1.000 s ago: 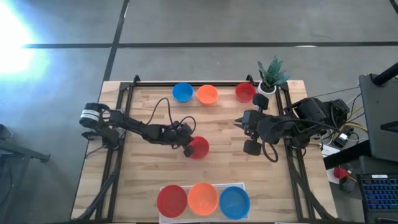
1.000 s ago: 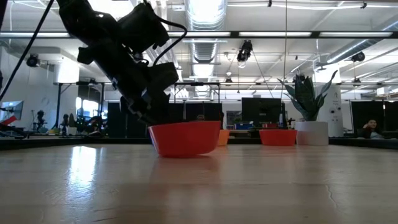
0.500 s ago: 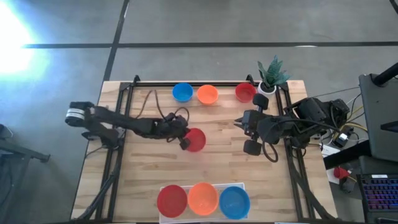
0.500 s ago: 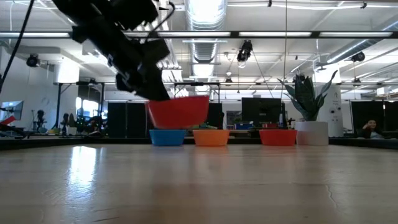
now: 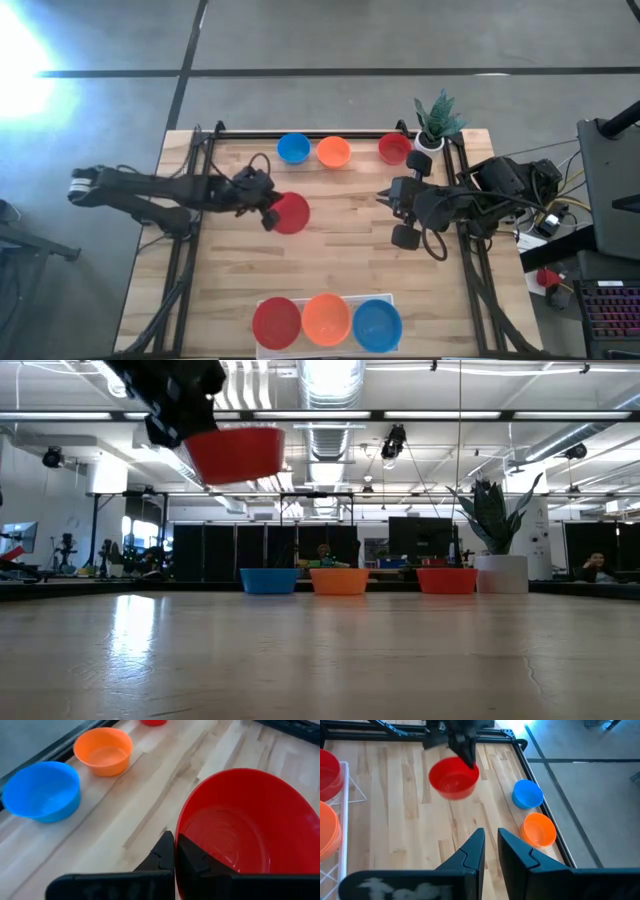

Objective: Pick & Place Mini bowls
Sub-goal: Stack the bottom red bowl on top of the other red bowl on the shelf

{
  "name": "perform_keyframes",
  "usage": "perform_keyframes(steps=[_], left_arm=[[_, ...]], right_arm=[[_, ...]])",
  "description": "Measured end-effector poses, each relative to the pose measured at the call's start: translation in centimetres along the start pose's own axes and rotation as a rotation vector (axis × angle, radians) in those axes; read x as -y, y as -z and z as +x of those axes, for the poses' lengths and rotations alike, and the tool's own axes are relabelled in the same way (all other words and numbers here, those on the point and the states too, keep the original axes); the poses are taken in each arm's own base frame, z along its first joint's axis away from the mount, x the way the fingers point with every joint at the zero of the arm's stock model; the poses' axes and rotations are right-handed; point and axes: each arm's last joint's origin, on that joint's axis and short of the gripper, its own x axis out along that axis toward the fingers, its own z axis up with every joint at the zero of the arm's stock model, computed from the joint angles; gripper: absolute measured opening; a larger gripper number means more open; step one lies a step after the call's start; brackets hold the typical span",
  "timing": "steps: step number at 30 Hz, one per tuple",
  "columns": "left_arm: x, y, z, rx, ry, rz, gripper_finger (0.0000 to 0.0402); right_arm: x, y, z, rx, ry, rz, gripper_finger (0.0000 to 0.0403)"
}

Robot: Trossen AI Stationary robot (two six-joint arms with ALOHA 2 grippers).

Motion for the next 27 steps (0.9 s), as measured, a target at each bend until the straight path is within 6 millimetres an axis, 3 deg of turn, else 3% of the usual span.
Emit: perform_keyframes(steps=[8, 16, 27], left_arm=[[1.0, -3.0, -3.9, -0.086, 0.058, 0.085, 0.0], [2.9, -5.6, -7.9, -0.052, 0.178, 0.165, 0.0], [7.8, -4.7, -10.0, -0.138, 0.39, 0.299, 0.0]], right_arm=[[0.0, 0.0, 0.0, 0.0, 0.0, 0.003, 0.0047], [0.0, 0.0, 0.0, 0.001, -0.001, 0.001, 0.0047], [0.0, 0.0, 0.0, 0.003, -0.004, 0.013, 0.0047]])
